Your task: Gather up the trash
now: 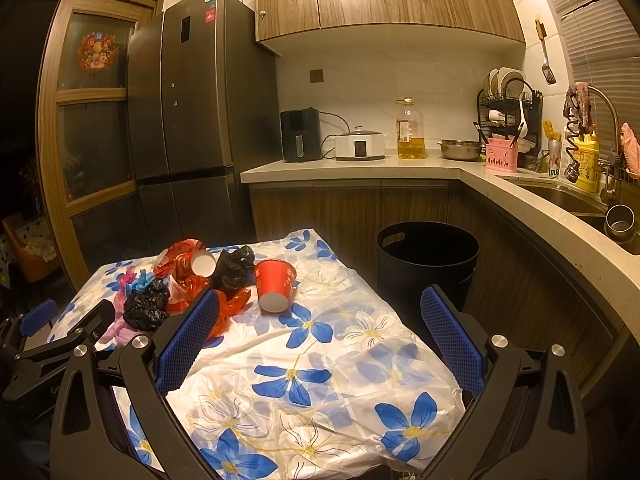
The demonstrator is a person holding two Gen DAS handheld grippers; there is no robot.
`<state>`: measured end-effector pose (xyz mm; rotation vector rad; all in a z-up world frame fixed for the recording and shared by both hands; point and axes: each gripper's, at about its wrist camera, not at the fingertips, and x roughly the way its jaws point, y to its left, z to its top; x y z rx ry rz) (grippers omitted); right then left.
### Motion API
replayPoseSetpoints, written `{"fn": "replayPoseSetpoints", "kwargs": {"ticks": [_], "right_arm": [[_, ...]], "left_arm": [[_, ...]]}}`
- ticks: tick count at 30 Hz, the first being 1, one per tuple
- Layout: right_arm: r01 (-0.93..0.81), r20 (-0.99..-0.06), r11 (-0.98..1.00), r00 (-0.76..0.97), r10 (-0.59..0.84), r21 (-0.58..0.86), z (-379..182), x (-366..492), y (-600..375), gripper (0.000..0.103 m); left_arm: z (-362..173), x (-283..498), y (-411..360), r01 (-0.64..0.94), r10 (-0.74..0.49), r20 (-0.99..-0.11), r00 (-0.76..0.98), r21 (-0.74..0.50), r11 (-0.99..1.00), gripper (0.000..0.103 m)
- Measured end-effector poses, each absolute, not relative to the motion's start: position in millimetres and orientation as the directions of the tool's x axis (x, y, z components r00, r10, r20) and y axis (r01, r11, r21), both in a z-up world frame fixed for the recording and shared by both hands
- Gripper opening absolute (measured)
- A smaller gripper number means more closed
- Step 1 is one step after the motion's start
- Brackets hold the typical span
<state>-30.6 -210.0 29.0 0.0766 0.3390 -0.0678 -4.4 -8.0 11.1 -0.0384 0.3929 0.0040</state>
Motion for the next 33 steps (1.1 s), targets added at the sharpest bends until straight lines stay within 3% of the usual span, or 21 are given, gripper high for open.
{"fn": "replayPoseSetpoints", "kwargs": {"ticks": [33], "right_arm": [[0.081,-0.332,0.994,0.942,-0.054,0.069,31,-31,-212,0.098]], "left_arm": [[22,-6,-15,-0.006,-0.008,-0.374,0.928,-0.036,0.999,0.097]]}}
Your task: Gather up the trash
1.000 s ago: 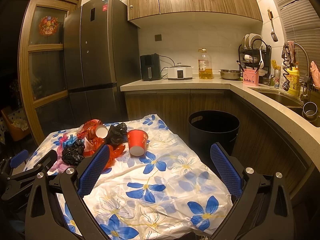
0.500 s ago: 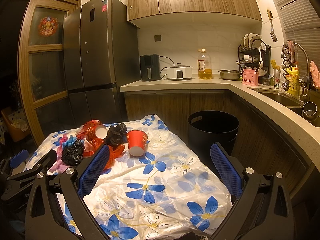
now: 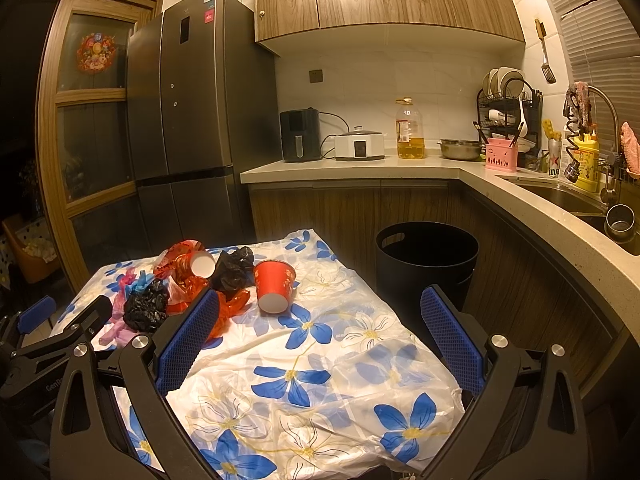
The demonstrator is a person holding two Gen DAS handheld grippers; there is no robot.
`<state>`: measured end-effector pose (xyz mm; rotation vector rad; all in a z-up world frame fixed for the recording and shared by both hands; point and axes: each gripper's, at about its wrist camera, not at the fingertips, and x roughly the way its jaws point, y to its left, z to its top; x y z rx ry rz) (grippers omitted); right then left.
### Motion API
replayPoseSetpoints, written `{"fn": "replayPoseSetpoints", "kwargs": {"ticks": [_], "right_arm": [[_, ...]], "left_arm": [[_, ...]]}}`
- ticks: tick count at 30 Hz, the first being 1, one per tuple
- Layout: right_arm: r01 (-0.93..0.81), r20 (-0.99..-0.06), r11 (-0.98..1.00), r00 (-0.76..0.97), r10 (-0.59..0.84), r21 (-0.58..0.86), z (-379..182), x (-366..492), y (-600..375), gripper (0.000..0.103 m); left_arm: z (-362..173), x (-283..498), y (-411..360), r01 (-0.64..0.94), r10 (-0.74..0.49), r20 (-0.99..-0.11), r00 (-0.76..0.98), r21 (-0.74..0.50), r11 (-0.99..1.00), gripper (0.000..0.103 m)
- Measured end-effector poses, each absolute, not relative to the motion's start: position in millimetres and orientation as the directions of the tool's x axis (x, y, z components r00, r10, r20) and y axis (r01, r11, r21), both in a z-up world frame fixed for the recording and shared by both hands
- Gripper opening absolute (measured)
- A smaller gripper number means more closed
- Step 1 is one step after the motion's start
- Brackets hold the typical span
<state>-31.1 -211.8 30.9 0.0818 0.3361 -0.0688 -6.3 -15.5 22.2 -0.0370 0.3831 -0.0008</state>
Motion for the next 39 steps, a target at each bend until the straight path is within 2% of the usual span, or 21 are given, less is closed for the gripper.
{"fn": "replayPoseSetpoints", "kwargs": {"ticks": [39], "right_arm": [[0.089,-0.339,0.993,0.939,-0.058,0.076,29.0,-28.5,-216.2,0.098]], "left_arm": [[27.0,-3.9,-17.3,-0.003,-0.01,-0.372,0.928,-0.034,0.999,0.097]]}}
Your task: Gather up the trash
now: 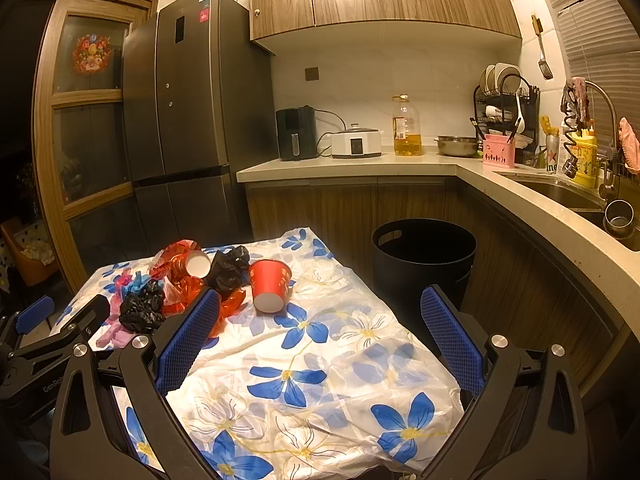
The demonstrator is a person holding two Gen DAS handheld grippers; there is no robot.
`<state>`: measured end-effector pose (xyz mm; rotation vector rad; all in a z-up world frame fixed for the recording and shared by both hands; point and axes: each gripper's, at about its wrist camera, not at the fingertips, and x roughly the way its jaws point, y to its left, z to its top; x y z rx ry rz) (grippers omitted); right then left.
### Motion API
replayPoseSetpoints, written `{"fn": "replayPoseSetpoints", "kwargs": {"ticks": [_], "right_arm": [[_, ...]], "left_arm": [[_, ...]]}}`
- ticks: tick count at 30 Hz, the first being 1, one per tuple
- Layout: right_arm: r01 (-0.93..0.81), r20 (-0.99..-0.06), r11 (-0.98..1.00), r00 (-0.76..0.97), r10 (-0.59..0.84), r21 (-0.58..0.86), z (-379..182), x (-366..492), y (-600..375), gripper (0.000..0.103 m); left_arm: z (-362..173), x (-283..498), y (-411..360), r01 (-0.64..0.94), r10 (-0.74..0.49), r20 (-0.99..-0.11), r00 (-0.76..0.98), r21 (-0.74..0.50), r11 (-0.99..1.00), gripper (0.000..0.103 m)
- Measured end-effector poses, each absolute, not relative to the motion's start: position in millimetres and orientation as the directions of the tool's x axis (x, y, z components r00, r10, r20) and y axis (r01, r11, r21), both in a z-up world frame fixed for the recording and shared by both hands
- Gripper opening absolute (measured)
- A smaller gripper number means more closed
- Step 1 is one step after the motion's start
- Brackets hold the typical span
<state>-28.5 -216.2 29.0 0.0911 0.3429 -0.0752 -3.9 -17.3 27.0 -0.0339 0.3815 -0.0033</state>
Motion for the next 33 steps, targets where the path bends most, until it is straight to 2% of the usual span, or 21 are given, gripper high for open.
{"fn": "replayPoseSetpoints", "kwargs": {"ticks": [25,33], "right_arm": [[0.098,-0.366,0.992,0.929,-0.062,0.081,18,-16,-220,0.098],[0.073,-0.379,0.993,0.925,-0.034,0.09,6,2,-220,0.098]], "left_arm": [[21,-1,-22,0.0,-0.015,-0.375,0.927,-0.038,0.999,0.097],[5,9,-9,-0.065,0.041,-0.37,0.928,-0.052,0.997,0.097]]}}
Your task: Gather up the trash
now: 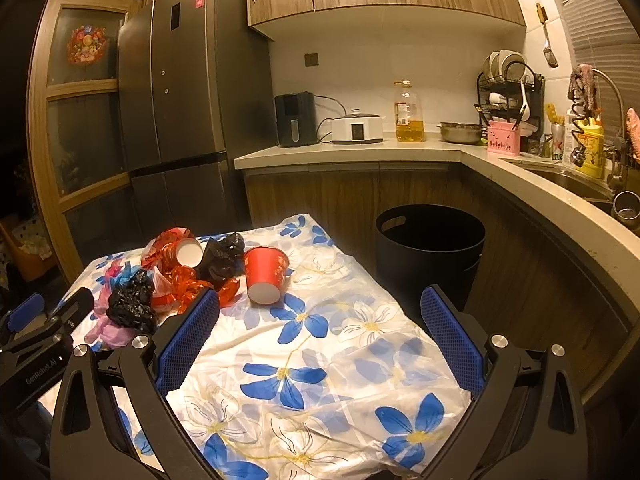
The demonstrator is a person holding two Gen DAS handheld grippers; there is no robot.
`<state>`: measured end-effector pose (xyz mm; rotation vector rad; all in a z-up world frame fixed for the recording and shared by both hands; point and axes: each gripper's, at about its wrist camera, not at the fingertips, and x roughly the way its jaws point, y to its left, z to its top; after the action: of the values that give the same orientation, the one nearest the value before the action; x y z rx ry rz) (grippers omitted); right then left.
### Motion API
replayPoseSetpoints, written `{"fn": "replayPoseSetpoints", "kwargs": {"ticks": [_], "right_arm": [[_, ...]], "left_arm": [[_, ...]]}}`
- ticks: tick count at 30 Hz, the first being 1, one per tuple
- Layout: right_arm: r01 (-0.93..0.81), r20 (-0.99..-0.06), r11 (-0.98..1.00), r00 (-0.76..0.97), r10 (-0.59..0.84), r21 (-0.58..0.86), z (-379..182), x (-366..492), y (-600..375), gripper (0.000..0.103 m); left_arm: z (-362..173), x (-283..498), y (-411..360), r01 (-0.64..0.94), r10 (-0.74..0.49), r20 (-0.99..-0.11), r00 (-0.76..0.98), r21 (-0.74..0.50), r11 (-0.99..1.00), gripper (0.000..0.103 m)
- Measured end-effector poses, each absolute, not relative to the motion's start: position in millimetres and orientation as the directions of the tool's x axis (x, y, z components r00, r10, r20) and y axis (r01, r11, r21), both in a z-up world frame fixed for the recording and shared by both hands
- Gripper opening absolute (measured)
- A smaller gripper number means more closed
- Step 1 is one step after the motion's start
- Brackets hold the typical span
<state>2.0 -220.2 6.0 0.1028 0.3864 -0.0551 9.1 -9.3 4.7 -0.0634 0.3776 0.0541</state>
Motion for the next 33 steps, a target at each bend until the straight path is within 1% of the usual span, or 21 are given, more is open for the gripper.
{"fn": "replayPoseSetpoints", "kwargs": {"ticks": [8,11,16,19,21,22,24,25,26,27,29,30,31,33], "right_arm": [[-0.048,-0.403,0.992,0.911,0.092,0.119,-19,39,-204,0.098],[-0.096,-0.412,0.987,0.9,0.143,0.132,-29,54,-195,0.098],[-0.148,-0.395,0.979,0.898,0.191,0.138,-37,71,-184,0.097],[-0.184,-0.375,0.973,0.899,0.225,0.143,-41,81,-178,0.094],[-0.205,-0.377,0.968,0.893,0.246,0.147,-46,91,-173,0.092],[-0.211,-0.381,0.966,0.889,0.252,0.148,-48,95,-170,0.092],[-0.225,-0.395,0.962,0.879,0.268,0.152,-54,106,-164,0.09],[-0.231,-0.4,0.961,0.875,0.274,0.152,-56,111,-161,0.088],[-0.235,-0.402,0.96,0.872,0.278,0.154,-58,114,-159,0.085],[-0.24,-0.412,0.958,0.866,0.285,0.158,-60,120,-155,0.082],[-0.249,-0.421,0.955,0.858,0.294,0.159,-64,128,-149,0.08],[-0.26,-0.427,0.952,0.852,0.304,0.16,-67,132,-144,0.078],[-0.268,-0.43,0.95,0.847,0.311,0.16,-68,135,-140,0.076],[-0.28,-0.436,0.947,0.841,0.32,0.156,-72,141,-133,0.074]], "left_arm": [[-24,30,33,-0.202,0.151,-0.38,0.913,-0.097,0.975,0.097],[-35,42,43,-0.224,0.171,-0.386,0.907,-0.096,0.97,0.093],[-47,70,49,-0.227,0.173,-0.384,0.907,-0.101,0.969,0.088],[-57,92,48,-0.222,0.175,-0.403,0.898,-0.073,0.972,0.079],[-64,104,50,-0.22,0.169,-0.429,0.887,-0.072,0.973,0.068],[-69,112,51,-0.227,0.174,-0.449,0.877,-0.068,0.971,0.066],[-76,121,53,-0.227,0.17,-0.475,0.863,-0.066,0.972,0.056],[-79,124,54,-0.226,0.167,-0.483,0.86,-0.067,0.972,0.055],[-83,127,53,-0.219,0.159,-0.496,0.854,-0.064,0.974,0.052],[-87,129,52,-0.216,0.16,-0.506,0.847,-0.053,0.975,0.046],[-91,132,52,-0.208,0.155,-0.517,0.842,-0.046,0.977,0.038],[-92,132,52,-0.207,0.152,-0.52,0.841,-0.049,0.977,0.031],[-93,132,53,-0.2,0.14,-0.521,0.842,-0.06,0.978,0.026],[-93,131,56,-0.196,0.127,-0.519,0.845,-0.08,0.977,0.011]]}}
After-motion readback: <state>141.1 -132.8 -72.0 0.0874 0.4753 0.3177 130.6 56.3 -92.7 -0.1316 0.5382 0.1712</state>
